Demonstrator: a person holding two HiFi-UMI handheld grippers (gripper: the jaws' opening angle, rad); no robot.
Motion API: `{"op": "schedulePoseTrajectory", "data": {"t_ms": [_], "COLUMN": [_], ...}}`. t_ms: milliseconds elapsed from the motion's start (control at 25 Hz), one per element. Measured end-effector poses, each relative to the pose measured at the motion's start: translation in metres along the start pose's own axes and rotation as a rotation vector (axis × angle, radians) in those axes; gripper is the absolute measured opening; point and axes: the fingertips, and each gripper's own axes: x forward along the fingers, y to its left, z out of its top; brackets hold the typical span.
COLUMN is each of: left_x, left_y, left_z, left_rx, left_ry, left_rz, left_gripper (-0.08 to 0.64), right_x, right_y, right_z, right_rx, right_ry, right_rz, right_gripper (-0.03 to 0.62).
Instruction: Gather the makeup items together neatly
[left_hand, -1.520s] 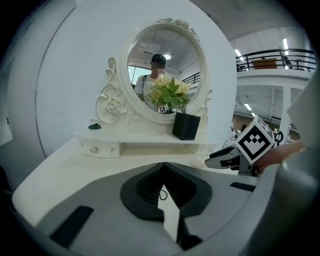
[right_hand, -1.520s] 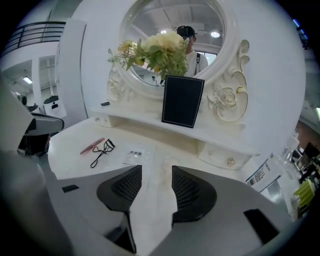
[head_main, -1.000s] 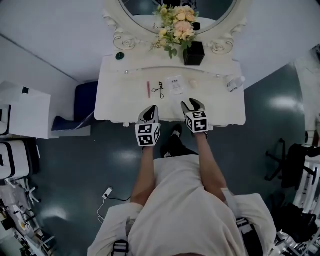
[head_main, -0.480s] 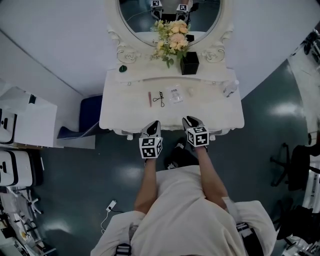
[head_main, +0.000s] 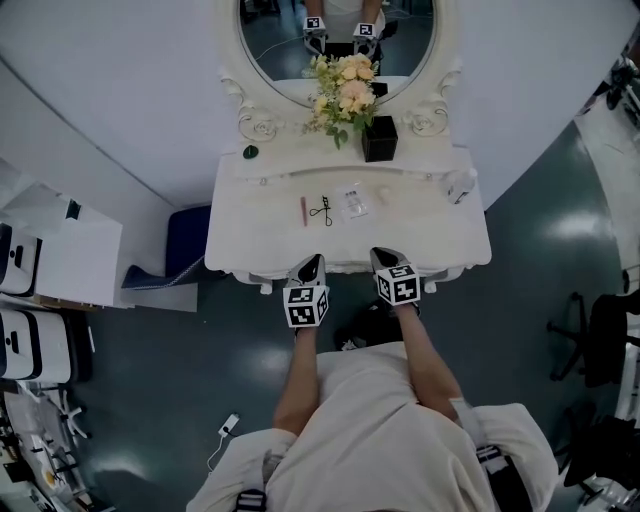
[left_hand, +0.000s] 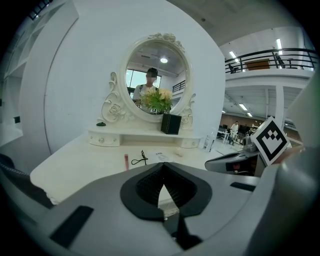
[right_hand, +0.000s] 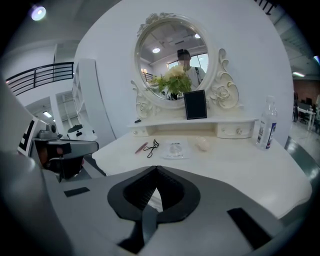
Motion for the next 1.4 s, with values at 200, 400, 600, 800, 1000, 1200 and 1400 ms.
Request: {"op": "schedulePoseTrajectory", "data": {"t_ms": [200, 400, 600, 800, 1000, 1200, 1400], "left_x": [0.003, 0.003, 0.005, 0.003, 0.002, 0.0, 0.0], "left_y": [0.0, 0.001, 0.001, 0.001, 0.001, 0.0, 0.002], "left_z": [-0.004, 0.003, 0.001, -0.002, 0.0, -0.002, -0.003], "left_rx": [-0.005, 0.004, 0.002, -0.005, -0.004, -0.004, -0.005], "left_ry": [0.009, 0.0, 0.0, 0.0, -0.003, -0.004, -0.007], "left_rz": [-0.003, -0.005, -0.013, -0.013, -0.013, -0.015, -0.014], "left_gripper": [0.014, 0.014, 0.014, 0.014, 0.014, 0.014, 0.014], "right_x": [0.001, 0.002, 0.004, 0.0, -0.001, -0.003, -0.003], "right_y": [0.001, -0.001, -0.005, -0.009, -0.007, -0.006, -0.008], "right_z": [0.0, 0.005, 0.004, 0.0, 0.0, -0.002, -0.002], "right_rx": [-0.028, -0.028, -0.012, 0.007, 0.009, 0.008, 0.009], "right_ry": [0.012, 0.008, 0.01, 0.007, 0.007, 0.01, 0.008], "right_rz": [0.005, -0.003, -0.005, -0.011, -0.008, -0.006, -0.008], "right_gripper": [0.04, 0.04, 0.04, 0.04, 0.04, 0.04, 0.04]}}
